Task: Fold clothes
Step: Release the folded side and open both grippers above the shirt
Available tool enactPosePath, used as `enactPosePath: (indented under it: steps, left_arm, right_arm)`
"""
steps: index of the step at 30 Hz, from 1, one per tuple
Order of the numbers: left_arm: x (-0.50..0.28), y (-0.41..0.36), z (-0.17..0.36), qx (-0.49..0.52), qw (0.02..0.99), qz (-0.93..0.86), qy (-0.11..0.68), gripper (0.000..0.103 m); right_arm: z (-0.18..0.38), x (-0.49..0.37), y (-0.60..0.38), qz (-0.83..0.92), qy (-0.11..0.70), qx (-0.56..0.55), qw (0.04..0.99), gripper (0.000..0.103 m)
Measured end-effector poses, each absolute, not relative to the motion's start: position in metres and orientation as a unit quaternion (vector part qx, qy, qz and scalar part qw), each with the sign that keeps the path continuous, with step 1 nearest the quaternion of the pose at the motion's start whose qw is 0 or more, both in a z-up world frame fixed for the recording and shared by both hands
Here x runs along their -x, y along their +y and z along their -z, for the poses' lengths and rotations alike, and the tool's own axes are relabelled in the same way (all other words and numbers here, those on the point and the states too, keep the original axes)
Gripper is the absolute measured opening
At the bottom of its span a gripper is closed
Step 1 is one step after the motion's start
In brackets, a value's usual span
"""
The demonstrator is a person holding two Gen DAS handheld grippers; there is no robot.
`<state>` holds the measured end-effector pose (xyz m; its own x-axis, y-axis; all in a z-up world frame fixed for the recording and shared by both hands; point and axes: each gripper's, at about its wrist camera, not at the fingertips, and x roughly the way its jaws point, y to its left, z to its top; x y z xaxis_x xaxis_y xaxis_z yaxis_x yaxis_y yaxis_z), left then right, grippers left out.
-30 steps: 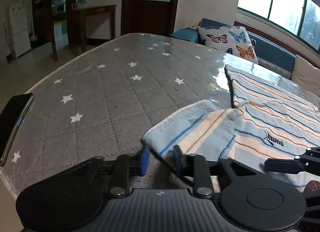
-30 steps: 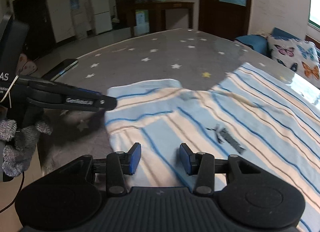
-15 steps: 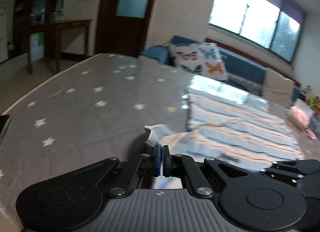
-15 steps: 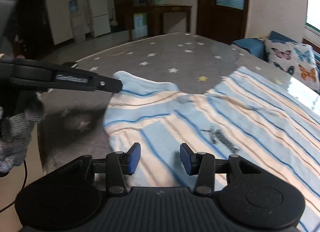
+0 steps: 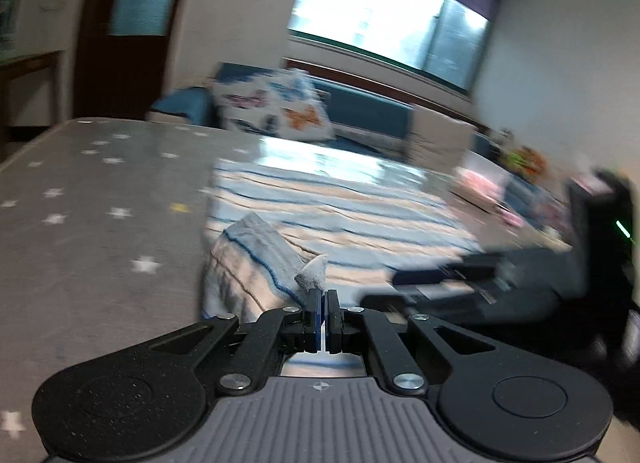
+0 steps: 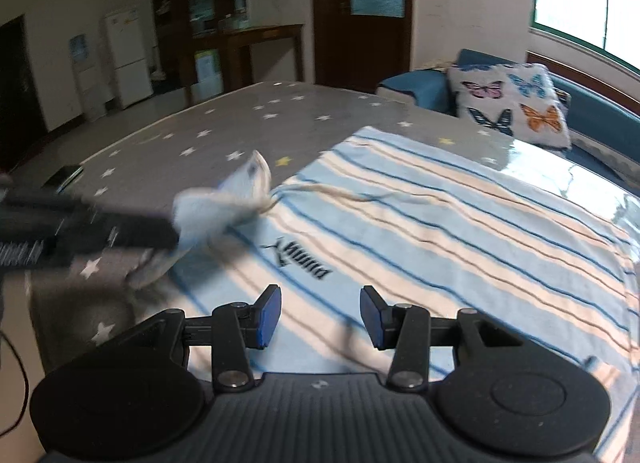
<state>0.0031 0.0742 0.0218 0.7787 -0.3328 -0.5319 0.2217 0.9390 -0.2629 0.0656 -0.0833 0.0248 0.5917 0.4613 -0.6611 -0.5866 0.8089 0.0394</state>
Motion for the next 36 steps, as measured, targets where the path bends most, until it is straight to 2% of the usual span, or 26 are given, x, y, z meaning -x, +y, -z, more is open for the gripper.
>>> enactPosePath:
  steps: [6, 12, 14, 15, 20, 25, 30, 36]
  left_arm:
    - [0.000, 0.061, -0.004, 0.073, 0.920, 0.169, 0.347, 0.004]
    - [-0.004, 0.080, -0.014, 0.061, 0.932, 0.131, 0.333, 0.004]
    - [-0.014, 0.086, -0.013, 0.049, 0.935, 0.104, 0.335, 0.004]
    - [-0.018, 0.088, -0.010, 0.042, 0.935, 0.093, 0.339, 0.004]
    - [-0.030, 0.097, 0.011, 0.014, 0.923, 0.067, 0.378, 0.004]
    - [-0.035, 0.094, 0.006, -0.004, 0.927, 0.064, 0.371, 0.006]
    - [-0.060, 0.078, -0.006, -0.023, 0.933, 0.079, 0.350, 0.006]
    - [-0.098, 0.061, 0.010, -0.042, 0.926, 0.086, 0.366, 0.006]
  right_arm:
    - [-0.027, -0.073, -0.091, -0.284, 0.345, 0.076, 0.892, 0.044]
    - [-0.024, -0.076, -0.082, -0.296, 0.347, 0.080, 0.886, 0.043]
    - [-0.021, -0.075, -0.077, -0.302, 0.351, 0.082, 0.882, 0.040]
    - [-0.019, -0.074, -0.074, -0.307, 0.354, 0.083, 0.880, 0.034]
    - [-0.008, -0.065, -0.055, -0.339, 0.365, 0.101, 0.861, 0.026]
    - [0.002, -0.050, -0.046, -0.354, 0.363, 0.143, 0.850, 0.025]
    - [-0.007, -0.050, -0.052, -0.352, 0.356, 0.136, 0.855, 0.025]
    - [-0.007, -0.053, -0.068, -0.338, 0.366, 0.128, 0.858, 0.025]
